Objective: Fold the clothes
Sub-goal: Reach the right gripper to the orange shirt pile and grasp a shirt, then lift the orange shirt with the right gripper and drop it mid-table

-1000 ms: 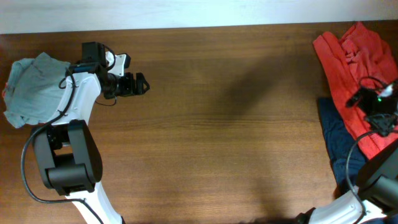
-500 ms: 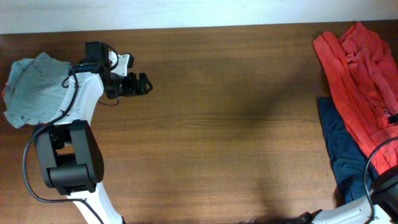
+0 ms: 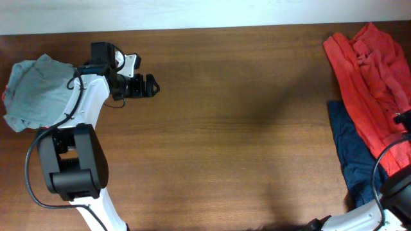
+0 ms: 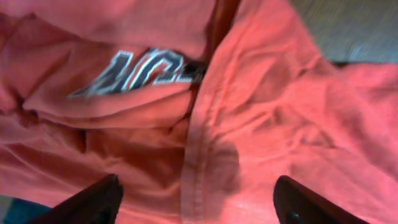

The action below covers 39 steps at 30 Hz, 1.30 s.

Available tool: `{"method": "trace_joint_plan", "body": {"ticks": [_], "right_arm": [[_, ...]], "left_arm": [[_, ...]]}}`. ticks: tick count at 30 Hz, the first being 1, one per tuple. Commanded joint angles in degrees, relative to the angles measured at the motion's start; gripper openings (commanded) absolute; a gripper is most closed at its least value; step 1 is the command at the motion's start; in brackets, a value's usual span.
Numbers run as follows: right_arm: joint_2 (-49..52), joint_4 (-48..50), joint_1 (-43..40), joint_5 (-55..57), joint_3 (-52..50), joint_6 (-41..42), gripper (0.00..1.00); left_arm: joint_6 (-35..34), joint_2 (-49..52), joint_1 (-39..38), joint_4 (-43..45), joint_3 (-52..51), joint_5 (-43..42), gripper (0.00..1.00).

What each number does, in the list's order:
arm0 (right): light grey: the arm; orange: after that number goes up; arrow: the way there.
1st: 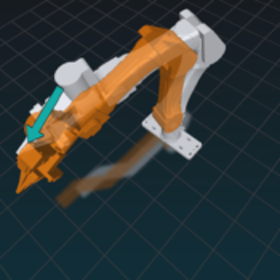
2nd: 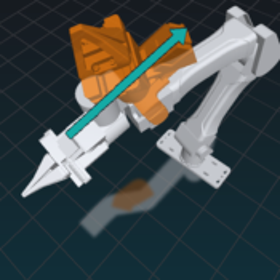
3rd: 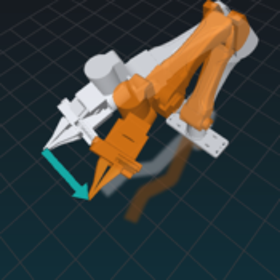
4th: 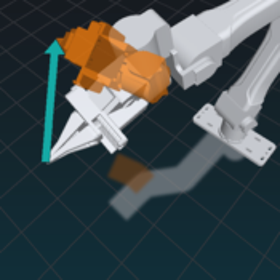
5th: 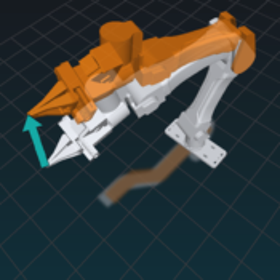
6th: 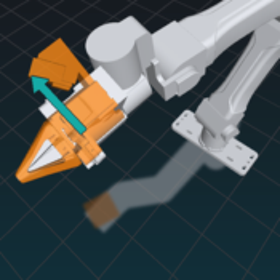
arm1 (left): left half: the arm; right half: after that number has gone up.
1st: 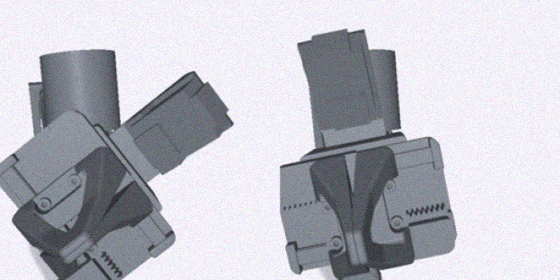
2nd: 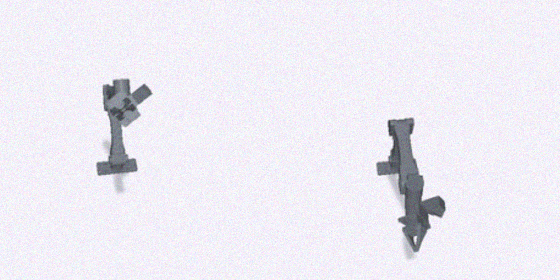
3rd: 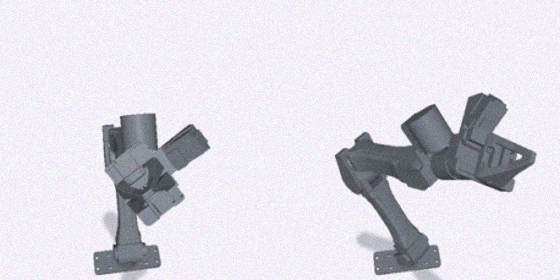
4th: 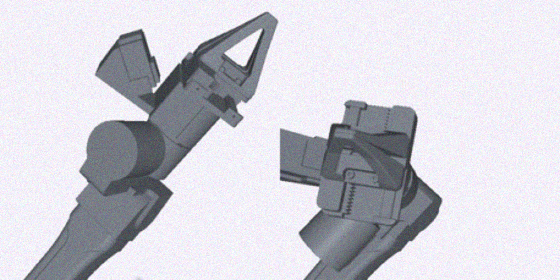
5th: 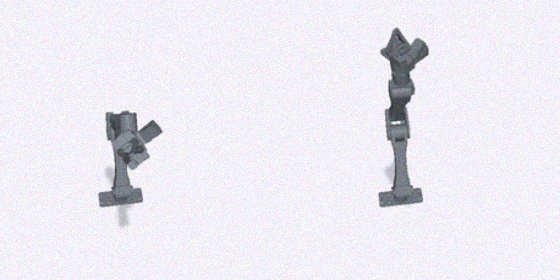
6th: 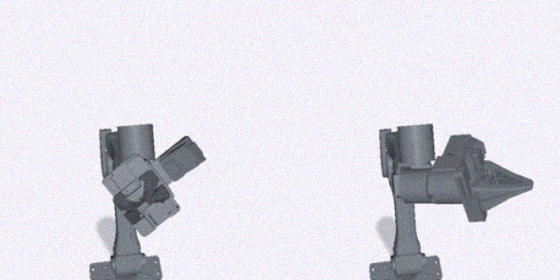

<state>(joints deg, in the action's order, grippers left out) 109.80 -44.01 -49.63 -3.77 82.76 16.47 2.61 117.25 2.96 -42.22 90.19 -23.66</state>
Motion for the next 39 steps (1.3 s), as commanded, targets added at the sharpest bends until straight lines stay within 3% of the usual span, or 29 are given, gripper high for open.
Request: {"method": "trace_joint_plan", "body": {"ticks": [1, 5, 10, 14, 21, 23, 30, 33, 39], "right_arm": [[0.2, 1.4, 1.8, 2.9, -2.8, 0.3, 0.81], [0.2, 2.5, 2.5, 5.2, -4.8, 0.4, 0.8], [0.2, 3.4, 2.4, 5.8, -6.1, 0.4, 0.7], [0.2, 4.5, 2.4, 6.0, -7.7, 0.4, 0.46], [0.2, 4.1, 2.4, 6.0, -7.7, 0.4, 0.16], [0.2, 4.0, 2.4, 6.0, -7.7, 0.4, 0.04], [0.1, -1.5, 2.4, 1.5, 0.2, 0.3, 0.04], [0.1, -9.2, 2.8, -4.8, 9.9, -1.6, 0.04], [0.1, -26.5, 8.1, -11.3, 34.5, -7.3, 0.04]], "left_arm": [[1.1, 0.0, 0.1, 0.2, 1.0, -1.0, 0.99], [1.1, 0.0, 0.1, 0.2, 1.0, -1.0, 0.99], [1.1, 0.0, 0.1, 0.2, 1.0, -1.0, 0.99], [1.1, 0.0, 0.1, 0.2, 1.0, -1.0, 0.99], [1.1, 0.0, 0.1, 0.2, 1.0, -1.0, 0.99], [1.1, 0.0, 0.1, 0.2, 1.0, -1.0, 0.99], [1.1, 0.0, 0.1, 0.7, 1.0, -1.0, 0.98], [1.1, 0.0, 0.1, 1.7, 1.3, -1.0, 0.92], [1.1, 0.0, 0.2, 1.4, 5.4, -1.0, 0.91]]}}
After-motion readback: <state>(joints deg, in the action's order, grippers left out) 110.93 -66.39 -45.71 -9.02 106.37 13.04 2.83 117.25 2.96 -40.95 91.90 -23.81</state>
